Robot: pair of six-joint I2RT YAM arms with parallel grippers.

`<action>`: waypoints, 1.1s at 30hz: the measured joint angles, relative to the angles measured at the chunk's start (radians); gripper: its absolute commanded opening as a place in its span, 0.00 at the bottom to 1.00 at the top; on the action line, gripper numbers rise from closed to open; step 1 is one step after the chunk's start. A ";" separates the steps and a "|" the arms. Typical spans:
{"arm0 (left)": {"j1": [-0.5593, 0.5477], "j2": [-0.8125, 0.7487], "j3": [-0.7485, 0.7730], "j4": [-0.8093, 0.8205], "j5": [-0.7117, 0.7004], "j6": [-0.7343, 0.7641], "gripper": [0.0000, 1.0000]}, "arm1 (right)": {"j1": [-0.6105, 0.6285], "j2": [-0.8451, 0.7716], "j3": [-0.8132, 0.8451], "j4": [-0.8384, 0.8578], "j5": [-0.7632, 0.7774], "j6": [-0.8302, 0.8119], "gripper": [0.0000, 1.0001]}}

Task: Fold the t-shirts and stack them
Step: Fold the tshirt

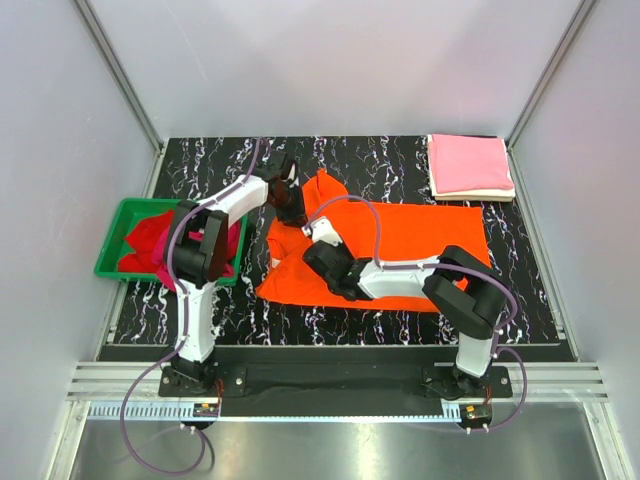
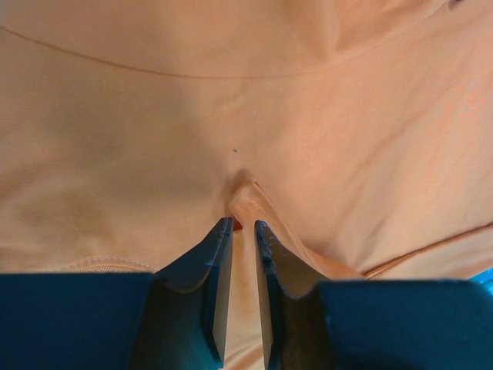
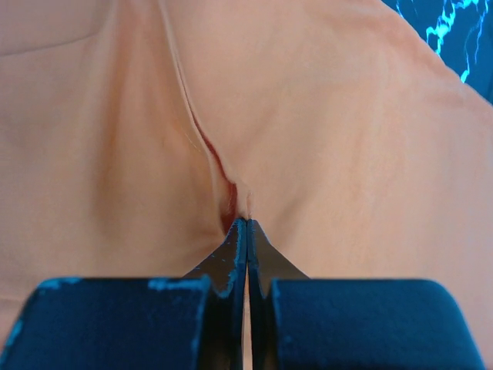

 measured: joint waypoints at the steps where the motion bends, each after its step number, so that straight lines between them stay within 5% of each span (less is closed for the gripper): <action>1: 0.000 0.000 0.002 0.000 -0.001 0.001 0.25 | -0.005 0.001 0.000 0.000 0.002 0.012 0.04; 6: 0.000 0.000 0.006 -0.013 -0.042 0.003 0.31 | -0.046 0.012 0.000 -0.050 0.005 0.102 0.09; 8: 0.000 0.000 0.006 -0.029 -0.076 0.003 0.33 | -0.069 0.011 0.000 -0.079 0.005 0.146 0.16; 10: 0.000 -0.003 0.004 -0.042 -0.109 0.003 0.35 | -0.089 0.007 0.000 -0.112 0.004 0.188 0.33; 13: 0.000 -0.034 -0.028 -0.053 -0.151 0.002 0.36 | -0.111 -0.020 0.000 -0.180 0.000 0.253 0.34; 24: -0.061 -0.330 -0.257 -0.074 -0.232 -0.007 0.38 | -0.190 -0.263 -0.006 -0.272 -0.220 0.436 0.08; 33: -0.122 -0.590 -0.589 0.003 -0.177 -0.064 0.38 | -0.320 -0.311 -0.024 -0.293 -0.447 0.556 0.08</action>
